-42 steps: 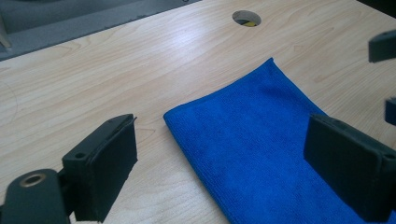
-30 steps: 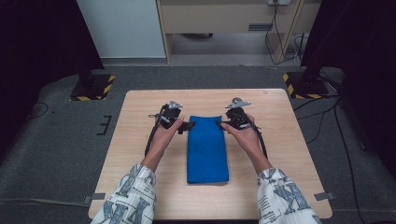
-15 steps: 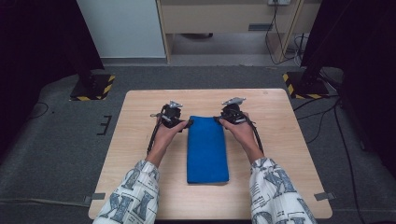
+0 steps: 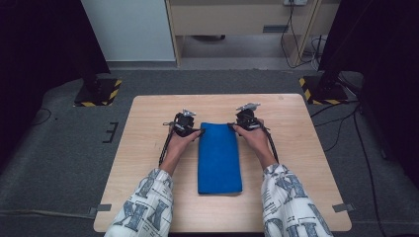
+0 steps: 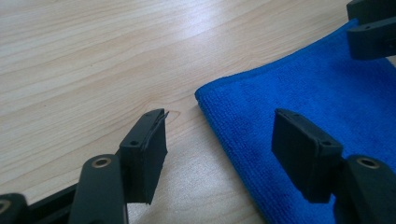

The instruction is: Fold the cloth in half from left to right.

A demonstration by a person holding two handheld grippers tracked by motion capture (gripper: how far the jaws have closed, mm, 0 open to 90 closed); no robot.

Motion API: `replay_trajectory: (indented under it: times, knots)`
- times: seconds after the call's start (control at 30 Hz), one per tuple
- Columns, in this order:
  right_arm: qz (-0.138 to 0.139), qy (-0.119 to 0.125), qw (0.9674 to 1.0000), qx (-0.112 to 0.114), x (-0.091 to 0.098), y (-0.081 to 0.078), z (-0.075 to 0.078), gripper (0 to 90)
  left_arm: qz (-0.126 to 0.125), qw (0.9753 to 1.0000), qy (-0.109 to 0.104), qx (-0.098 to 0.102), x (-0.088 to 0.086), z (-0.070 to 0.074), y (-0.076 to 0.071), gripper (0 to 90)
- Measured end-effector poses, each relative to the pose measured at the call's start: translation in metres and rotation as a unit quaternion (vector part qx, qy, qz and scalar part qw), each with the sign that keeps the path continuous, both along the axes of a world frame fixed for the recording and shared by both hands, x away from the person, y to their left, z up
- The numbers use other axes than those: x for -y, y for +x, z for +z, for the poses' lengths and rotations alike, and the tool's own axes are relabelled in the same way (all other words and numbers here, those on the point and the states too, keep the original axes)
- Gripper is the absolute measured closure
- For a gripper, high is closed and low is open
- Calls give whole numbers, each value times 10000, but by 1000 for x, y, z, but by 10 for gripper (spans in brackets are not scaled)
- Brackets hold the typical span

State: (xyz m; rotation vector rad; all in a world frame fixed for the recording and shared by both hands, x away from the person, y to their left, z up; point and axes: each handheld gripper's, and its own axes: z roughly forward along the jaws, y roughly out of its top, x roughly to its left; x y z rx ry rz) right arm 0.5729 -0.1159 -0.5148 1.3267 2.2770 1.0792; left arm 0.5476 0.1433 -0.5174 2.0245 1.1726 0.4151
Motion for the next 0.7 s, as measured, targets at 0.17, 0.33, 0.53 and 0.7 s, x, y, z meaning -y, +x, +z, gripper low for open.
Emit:
replay_trajectory:
  times: [0.17,0.33,0.53,0.7]
  knots:
    - [48,-2,10000,-75,-7,1,-6,470,91,9999,-46,28,3,-6,3,366]
    - [-49,1,9999,-145,-10,2,-11,494,79,9999,-77,10,7,-10,5,375]
    - [35,-181,9998,-92,-14,1,-15,505,34,10000,-62,-16,10,-17,6,379]
    - [288,-278,9992,-79,-19,-3,-14,719,-85,10000,-11,-20,15,-15,4,500]
